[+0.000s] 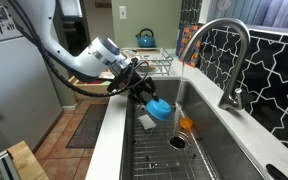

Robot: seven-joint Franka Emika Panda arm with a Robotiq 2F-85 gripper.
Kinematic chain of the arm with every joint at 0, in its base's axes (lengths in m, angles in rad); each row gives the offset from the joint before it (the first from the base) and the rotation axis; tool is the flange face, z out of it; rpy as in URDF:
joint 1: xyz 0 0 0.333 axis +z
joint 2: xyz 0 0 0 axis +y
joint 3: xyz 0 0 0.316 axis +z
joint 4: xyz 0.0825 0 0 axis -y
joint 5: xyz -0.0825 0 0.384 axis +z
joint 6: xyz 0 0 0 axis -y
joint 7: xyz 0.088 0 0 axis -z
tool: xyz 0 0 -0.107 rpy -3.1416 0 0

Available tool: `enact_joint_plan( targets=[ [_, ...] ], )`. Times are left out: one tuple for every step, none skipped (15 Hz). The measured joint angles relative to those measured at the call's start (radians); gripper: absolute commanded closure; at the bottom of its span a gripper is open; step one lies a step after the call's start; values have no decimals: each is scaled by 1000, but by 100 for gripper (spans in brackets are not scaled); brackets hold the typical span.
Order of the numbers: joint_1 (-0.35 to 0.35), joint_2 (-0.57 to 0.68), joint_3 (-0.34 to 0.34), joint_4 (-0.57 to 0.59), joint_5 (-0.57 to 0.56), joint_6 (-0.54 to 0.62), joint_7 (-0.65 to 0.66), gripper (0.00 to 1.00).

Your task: Move the blue bowl to the left and open the faucet then place the blue bowl under the running faucet and set it back down on the counter

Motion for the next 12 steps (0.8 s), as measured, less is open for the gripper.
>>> enact_joint_plan(
  targets=[
    [-1, -4, -5, -4, 5, 0, -7, 72],
    [-1, -7, -10, -7, 7, -1, -10, 72],
    [-3, -12, -15, -14, 26, 24, -31, 72],
    [-5, -17, -19, -21, 30, 30, -33, 72],
    [-6, -21, -24, -28, 50, 52, -54, 72],
    [-7, -25, -26, -30, 30, 44, -31, 72],
    [-8, -29, -29, -33, 29, 40, -22, 72],
    [-8, -32, -30, -33, -4, 16, 20, 72],
    [-9, -36, -31, -37, -7, 9, 35, 72],
    [-7, -39, -31, -39, -36, -17, 75, 72],
    [-7, -45, -32, -45, -28, -13, 78, 72],
    [-7, -50, -31, -51, -20, -20, 79, 72]
  ],
)
